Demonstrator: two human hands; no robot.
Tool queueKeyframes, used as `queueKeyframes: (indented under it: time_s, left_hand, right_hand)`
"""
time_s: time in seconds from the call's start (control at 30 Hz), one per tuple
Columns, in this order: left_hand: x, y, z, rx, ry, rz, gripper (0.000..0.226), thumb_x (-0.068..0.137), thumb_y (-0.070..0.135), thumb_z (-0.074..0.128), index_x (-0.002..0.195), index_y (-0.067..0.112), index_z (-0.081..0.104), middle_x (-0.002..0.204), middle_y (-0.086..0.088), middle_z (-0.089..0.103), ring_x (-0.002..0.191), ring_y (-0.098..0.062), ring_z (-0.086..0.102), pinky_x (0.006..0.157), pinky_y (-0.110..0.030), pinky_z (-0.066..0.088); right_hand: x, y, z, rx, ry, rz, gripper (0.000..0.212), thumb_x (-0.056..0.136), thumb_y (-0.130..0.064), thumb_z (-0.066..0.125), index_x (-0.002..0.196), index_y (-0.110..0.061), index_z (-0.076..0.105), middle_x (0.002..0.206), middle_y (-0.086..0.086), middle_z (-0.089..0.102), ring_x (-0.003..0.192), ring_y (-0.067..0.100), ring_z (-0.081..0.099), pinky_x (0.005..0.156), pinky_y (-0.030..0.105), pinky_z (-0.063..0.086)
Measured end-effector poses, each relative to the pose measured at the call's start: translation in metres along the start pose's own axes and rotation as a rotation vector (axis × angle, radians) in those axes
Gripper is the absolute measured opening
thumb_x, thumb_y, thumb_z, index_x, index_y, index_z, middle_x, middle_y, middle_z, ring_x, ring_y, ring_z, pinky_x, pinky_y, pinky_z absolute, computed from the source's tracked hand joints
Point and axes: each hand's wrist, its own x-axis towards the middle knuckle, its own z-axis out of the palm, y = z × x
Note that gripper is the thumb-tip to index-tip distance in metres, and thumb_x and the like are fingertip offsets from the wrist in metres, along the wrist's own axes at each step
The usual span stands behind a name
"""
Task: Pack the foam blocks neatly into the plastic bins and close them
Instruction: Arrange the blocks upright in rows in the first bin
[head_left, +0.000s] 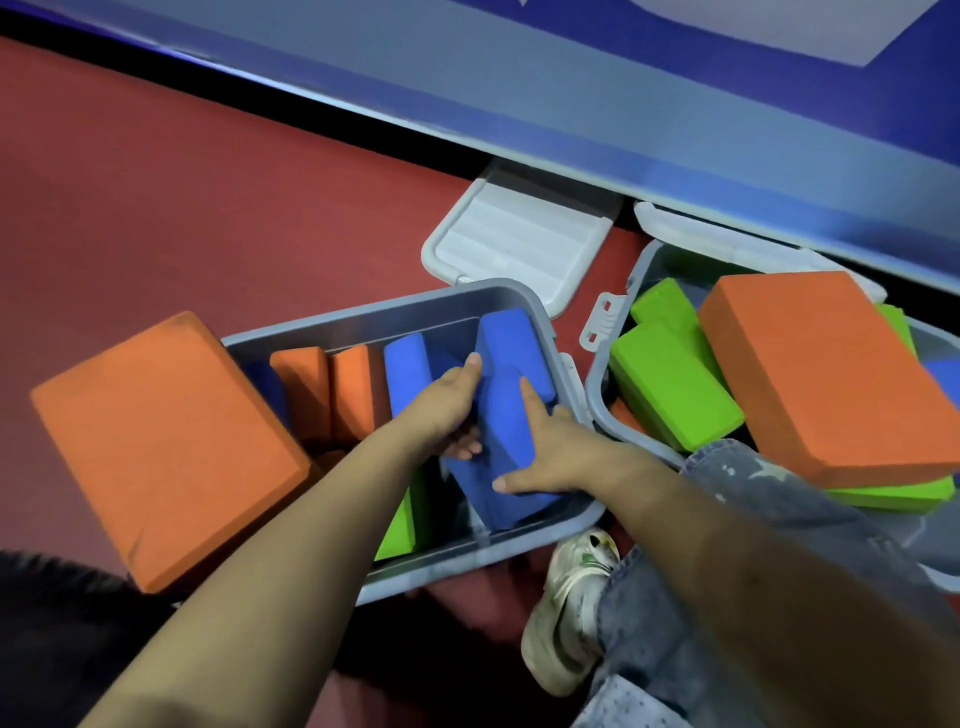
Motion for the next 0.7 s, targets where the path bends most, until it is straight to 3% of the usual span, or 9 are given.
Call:
queueKeyframes:
  time_s: [0.03, 0.1, 0.2, 0.3, 0.37, 0.43, 0.5, 0.6, 0.7]
  left_hand:
    - [0.003, 0.003, 0.001, 0.023, -0.002, -0.004, 0.063, 0.09, 0.072, 0.017, 0.12, 0.025, 0.048, 0.071, -0.012, 0.058, 0.061, -0.026, 0.061, 0.061, -0.03, 0.051]
    - [0.01, 0.01, 0.0, 0.165, 0.072, 0.045, 0.072, 0.09, 0.072, 0.013, 0.113, 0.021, 0.059, 0.09, -0.011, 0.065, 0.085, -0.028, 0.062, 0.084, -0.036, 0.049]
    - [0.018, 0.02, 0.001, 0.272, 0.203, 0.263, 0.073, 0.095, 0.064, 0.015, 0.118, 0.016, 0.065, 0.127, 0.0, 0.061, 0.114, -0.02, 0.053, 0.093, -0.027, 0.033]
    - [0.023, 0.031, 0.008, 0.13, -0.118, 0.247, 0.071, 0.091, 0.072, 0.016, 0.135, 0.031, 0.053, 0.146, 0.011, 0.043, 0.136, -0.011, 0.034, 0.107, -0.027, 0.02]
    - [0.03, 0.036, 0.016, 0.118, -0.258, 0.203, 0.074, 0.088, 0.076, 0.014, 0.138, 0.036, 0.048, 0.15, 0.012, 0.038, 0.141, -0.008, 0.027, 0.115, -0.032, 0.014]
    - [0.037, 0.043, 0.02, 0.239, -0.284, 0.154, 0.077, 0.089, 0.073, 0.008, 0.142, 0.031, 0.045, 0.154, 0.008, 0.032, 0.145, -0.013, 0.02, 0.119, -0.038, 0.007]
    - [0.045, 0.045, 0.017, 0.411, -0.254, 0.101, 0.077, 0.09, 0.071, 0.004, 0.143, 0.032, 0.043, 0.158, 0.003, 0.023, 0.147, -0.02, 0.013, 0.117, -0.044, 0.003]
    - [0.059, 0.039, 0.003, 0.559, -0.234, 0.083, 0.075, 0.088, 0.074, 0.002, 0.14, 0.041, 0.043, 0.156, 0.003, 0.029, 0.146, -0.022, 0.018, 0.116, -0.051, 0.003]
    - [0.07, 0.025, -0.012, 0.819, -0.042, 0.181, 0.071, 0.091, 0.069, 0.001, 0.14, 0.041, 0.043, 0.152, 0.004, 0.037, 0.145, -0.02, 0.02, 0.114, -0.057, -0.006]
  right_hand:
    - [0.001, 0.003, 0.006, -0.049, 0.031, 0.018, 0.129, 0.071, -0.051, 0.075, 0.141, -0.034, -0.032, 0.15, 0.023, 0.016, 0.128, 0.037, 0.041, 0.102, 0.046, 0.041]
    - [0.003, 0.004, 0.013, -0.067, 0.079, 0.055, 0.131, 0.071, -0.046, 0.076, 0.137, -0.037, -0.037, 0.143, 0.023, 0.022, 0.119, 0.039, 0.046, 0.096, 0.047, 0.045]
    - [0.002, 0.005, 0.013, -0.059, 0.1, 0.059, 0.13, 0.072, -0.039, 0.075, 0.134, -0.041, -0.039, 0.136, 0.021, 0.026, 0.108, 0.039, 0.05, 0.089, 0.046, 0.049]
    - [-0.001, 0.011, 0.011, -0.051, 0.085, 0.055, 0.129, 0.073, -0.036, 0.075, 0.135, -0.04, -0.038, 0.136, 0.02, 0.024, 0.108, 0.038, 0.05, 0.086, 0.043, 0.05]
    - [-0.002, 0.012, 0.01, -0.059, 0.083, 0.05, 0.128, 0.074, -0.031, 0.075, 0.136, -0.04, -0.037, 0.135, 0.019, 0.024, 0.107, 0.037, 0.049, 0.083, 0.041, 0.05]
    - [-0.002, 0.012, 0.009, -0.079, 0.086, 0.054, 0.128, 0.074, -0.024, 0.075, 0.137, -0.041, -0.036, 0.134, 0.017, 0.024, 0.106, 0.037, 0.05, 0.079, 0.041, 0.051]
    - [-0.001, 0.012, 0.007, -0.102, 0.097, 0.064, 0.128, 0.074, -0.018, 0.073, 0.137, -0.042, -0.036, 0.132, 0.017, 0.025, 0.105, 0.037, 0.05, 0.077, 0.041, 0.051]
    - [-0.002, 0.012, 0.001, -0.137, 0.099, 0.061, 0.126, 0.074, -0.017, 0.072, 0.137, -0.043, -0.035, 0.131, 0.016, 0.027, 0.106, 0.037, 0.051, 0.077, 0.042, 0.051]
    - [-0.005, 0.011, -0.006, -0.16, 0.109, 0.044, 0.127, 0.073, -0.024, 0.074, 0.139, -0.041, -0.033, 0.132, 0.018, 0.028, 0.108, 0.038, 0.05, 0.079, 0.042, 0.05]
